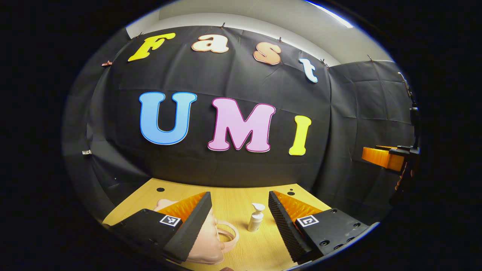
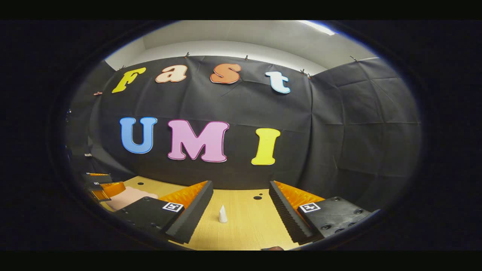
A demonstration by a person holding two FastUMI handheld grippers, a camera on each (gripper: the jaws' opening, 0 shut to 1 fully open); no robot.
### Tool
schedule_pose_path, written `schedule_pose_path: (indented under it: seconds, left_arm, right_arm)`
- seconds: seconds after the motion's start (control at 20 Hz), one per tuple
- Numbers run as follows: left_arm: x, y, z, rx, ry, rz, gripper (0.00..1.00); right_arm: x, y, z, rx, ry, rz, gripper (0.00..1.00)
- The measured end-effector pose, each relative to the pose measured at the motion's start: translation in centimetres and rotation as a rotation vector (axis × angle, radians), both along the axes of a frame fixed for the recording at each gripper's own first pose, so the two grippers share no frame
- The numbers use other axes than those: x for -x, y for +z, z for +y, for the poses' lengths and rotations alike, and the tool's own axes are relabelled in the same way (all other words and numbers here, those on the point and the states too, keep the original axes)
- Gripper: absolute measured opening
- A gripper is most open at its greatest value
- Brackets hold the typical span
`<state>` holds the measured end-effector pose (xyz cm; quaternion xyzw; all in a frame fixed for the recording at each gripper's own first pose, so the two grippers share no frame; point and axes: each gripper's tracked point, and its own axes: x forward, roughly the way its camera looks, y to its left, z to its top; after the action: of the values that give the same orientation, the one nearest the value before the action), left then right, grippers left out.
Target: First open the suitcase, pack the skin care products into it, and then close the suitcase.
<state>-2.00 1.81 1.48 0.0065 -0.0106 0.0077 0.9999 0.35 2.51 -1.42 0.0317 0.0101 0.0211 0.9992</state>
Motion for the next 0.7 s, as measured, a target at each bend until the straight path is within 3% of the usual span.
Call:
schedule_pose_path:
  seconds: [0.2, 0.4, 0.7]
  left_arm:
    - [-1.2, -3.6, -0.1, 0.035, -0.021, 0.119, 0.96]
    - [-4.0, -8.5, -1.8, -0.008, -0.069, 0.261, 0.96]
    - [-8.3, -17.2, -1.2, 0.039, 0.0, 0.491, 0.97]
  right_arm:
    - [-0.2, -0.6, 0.4, -0.022, 0.002, 0.023, 0.95]
    - [0.0, -1.4, 0.6, -0.054, 0.016, 0.042, 0.95]
    - [-1.3, -4.2, -2.3, -0.016, 0.055, 0.083, 0.95]
